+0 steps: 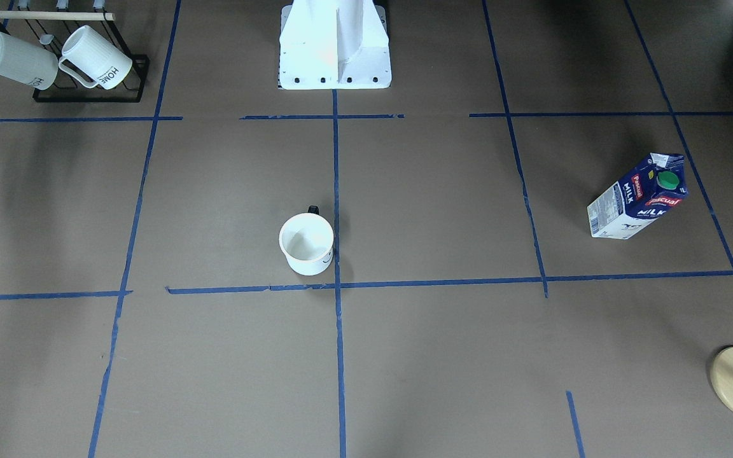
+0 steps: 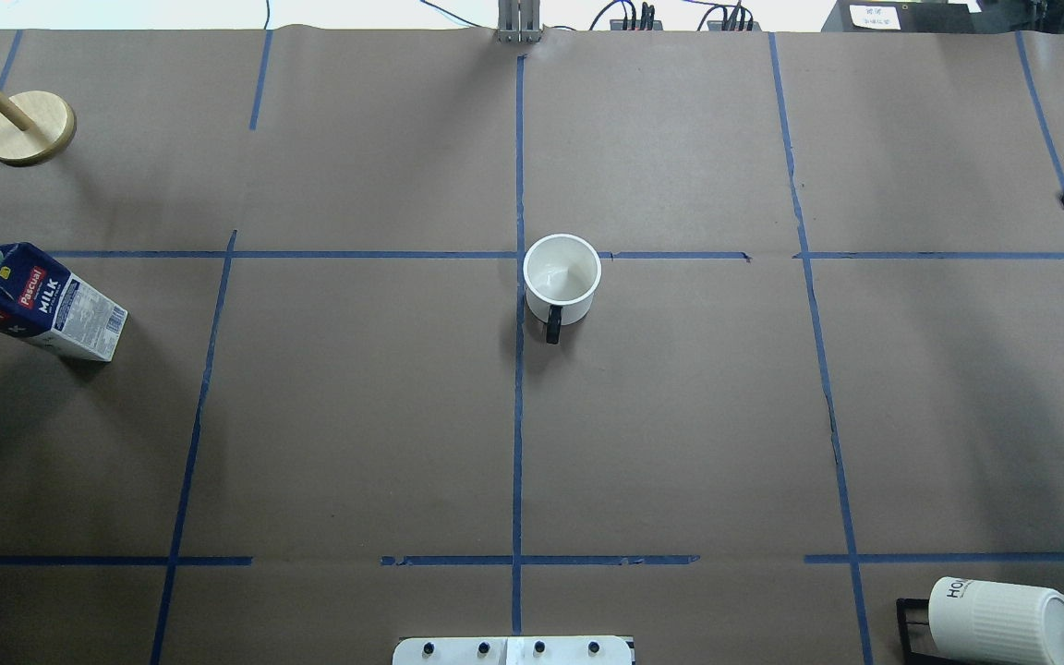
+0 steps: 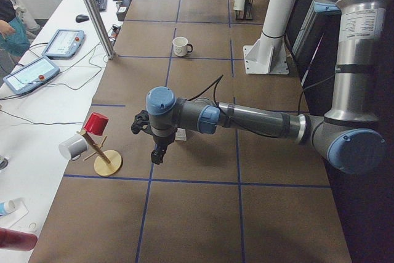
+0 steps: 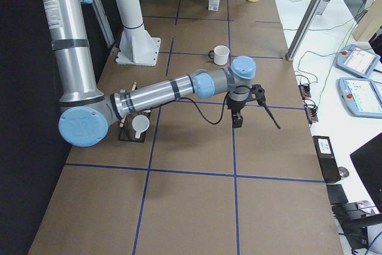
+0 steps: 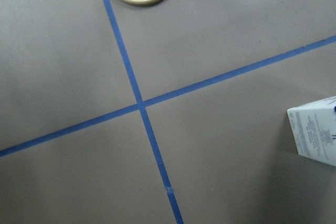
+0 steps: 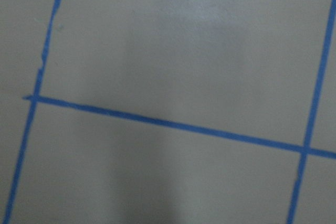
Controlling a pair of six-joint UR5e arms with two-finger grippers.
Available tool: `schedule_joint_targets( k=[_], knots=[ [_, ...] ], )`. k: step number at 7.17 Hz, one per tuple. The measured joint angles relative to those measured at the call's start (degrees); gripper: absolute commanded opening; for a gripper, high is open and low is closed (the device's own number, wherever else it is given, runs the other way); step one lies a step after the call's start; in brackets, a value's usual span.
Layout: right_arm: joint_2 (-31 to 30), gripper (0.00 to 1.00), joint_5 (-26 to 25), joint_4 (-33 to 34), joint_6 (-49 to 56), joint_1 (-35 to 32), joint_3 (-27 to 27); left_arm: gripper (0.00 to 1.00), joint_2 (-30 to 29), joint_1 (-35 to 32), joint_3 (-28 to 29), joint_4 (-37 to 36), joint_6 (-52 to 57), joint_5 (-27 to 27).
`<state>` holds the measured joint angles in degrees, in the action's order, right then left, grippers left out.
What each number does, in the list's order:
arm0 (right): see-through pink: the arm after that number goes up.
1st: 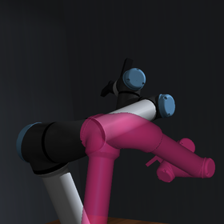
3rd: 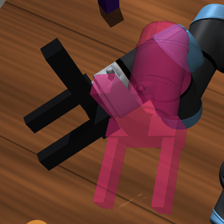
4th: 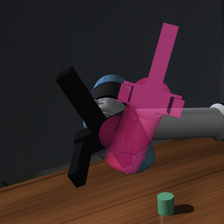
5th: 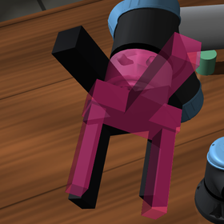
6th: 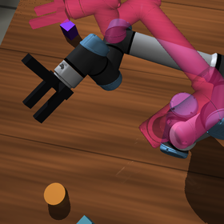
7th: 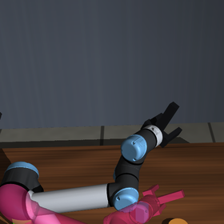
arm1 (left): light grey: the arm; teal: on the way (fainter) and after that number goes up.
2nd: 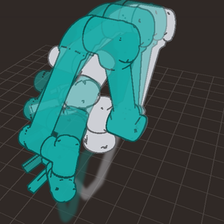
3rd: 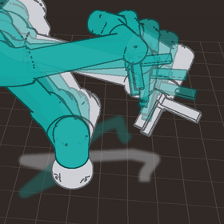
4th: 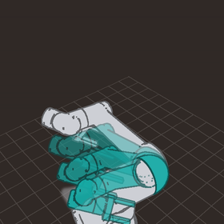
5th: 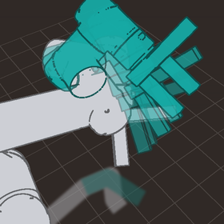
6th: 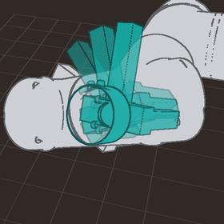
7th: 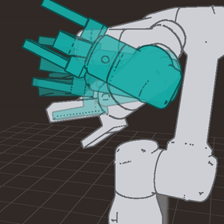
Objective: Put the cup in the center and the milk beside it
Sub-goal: 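Reach the left gripper to the milk carton and grasp its top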
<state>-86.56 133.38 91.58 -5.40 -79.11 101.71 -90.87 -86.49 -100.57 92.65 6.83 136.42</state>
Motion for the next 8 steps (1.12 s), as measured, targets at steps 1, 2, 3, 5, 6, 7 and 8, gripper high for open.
schedule_joint_targets(
  k=[1,2,3,5,6,7,8],
  knots=[
    [-6.5,1.0,-0.1,-0.7,6.1,-2.8,1.9,1.0,-1.5,0.0,-0.3,-0.2,-2.6,1.0],
    [-11.1,1.0,-0.4,-2.5,9.4,-4.2,2.7,1.0,-3.2,0.4,-1.0,-0.4,-7.3,1.6],
    [-13.3,1.0,-0.6,-4.2,10.3,-4.7,2.9,1.0,-4.6,2.0,-2.6,-0.5,-14.0,1.5],
    [-14.4,0.99,-0.7,-5.3,10.6,-5.0,3.0,1.0,-5.3,8.2,-7.0,-0.2,-27.9,0.0],
    [-14.5,0.99,-0.8,-5.4,10.6,-5.0,3.0,1.0,-5.3,11.3,-8.4,0.1,-32.0,-1.7],
    [-14.6,0.99,-0.8,-5.5,10.6,-5.0,2.9,1.0,-5.1,13.7,-9.0,0.3,-33.5,-3.4],
    [-14.6,1.0,-0.8,-5.5,10.7,-5.0,2.9,1.0,-4.6,15.5,-9.2,0.6,-34.0,-4.3]
  ],
)
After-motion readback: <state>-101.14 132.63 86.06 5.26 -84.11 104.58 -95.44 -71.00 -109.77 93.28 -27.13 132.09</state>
